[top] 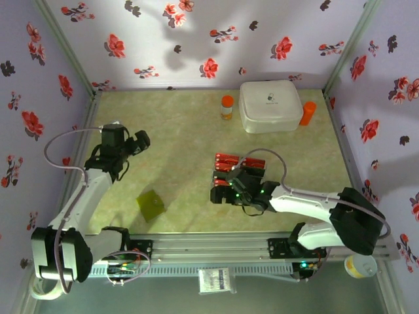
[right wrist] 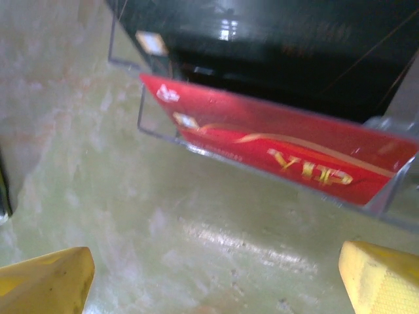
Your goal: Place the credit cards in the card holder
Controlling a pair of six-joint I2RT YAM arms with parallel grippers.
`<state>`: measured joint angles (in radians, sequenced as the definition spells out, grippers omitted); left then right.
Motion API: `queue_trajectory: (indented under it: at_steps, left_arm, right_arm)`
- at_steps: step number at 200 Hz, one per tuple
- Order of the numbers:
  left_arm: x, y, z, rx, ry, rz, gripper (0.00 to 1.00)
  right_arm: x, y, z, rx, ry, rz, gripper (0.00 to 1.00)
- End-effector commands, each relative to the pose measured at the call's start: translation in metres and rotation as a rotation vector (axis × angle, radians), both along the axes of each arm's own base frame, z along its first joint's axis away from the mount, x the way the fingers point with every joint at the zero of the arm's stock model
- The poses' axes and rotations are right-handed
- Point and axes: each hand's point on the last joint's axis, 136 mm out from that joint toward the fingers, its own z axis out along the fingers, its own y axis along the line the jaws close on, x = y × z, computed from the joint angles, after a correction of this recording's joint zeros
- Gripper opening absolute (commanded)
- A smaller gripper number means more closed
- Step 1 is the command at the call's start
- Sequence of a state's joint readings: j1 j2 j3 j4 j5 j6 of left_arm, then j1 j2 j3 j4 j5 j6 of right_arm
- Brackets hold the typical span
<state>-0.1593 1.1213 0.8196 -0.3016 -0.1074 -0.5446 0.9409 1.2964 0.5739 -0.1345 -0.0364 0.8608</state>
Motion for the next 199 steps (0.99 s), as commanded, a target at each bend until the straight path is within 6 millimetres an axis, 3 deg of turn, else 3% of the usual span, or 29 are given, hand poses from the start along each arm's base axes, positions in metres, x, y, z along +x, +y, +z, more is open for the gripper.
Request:
queue_trajectory:
  at_steps: [1,38,102,199]
  left_arm:
    - [-0.003,-0.005,-0.01,-0.017,0.033,-0.006,1.0]
    - [-0.002,-0.008,-0.013,-0.023,0.047,-0.013,1.0]
    - [0.0,-0.012,-0.019,-0.024,0.064,-0.022,1.0]
    - [-0.001,-0.017,-0.032,-0.042,0.099,-0.027,1.0]
  right_arm:
    - [0.02,-0.004,0.003,-0.012,-0.041,-0.034,0.97]
    - [0.037,-0.009,-0.002,-0.015,-0.048,-0.063,0.97]
    - [0.067,0.005,0.009,0.032,-0.075,-0.083,0.97]
    - [0.117,0.004,0.009,0.057,-0.08,-0.114,0.97]
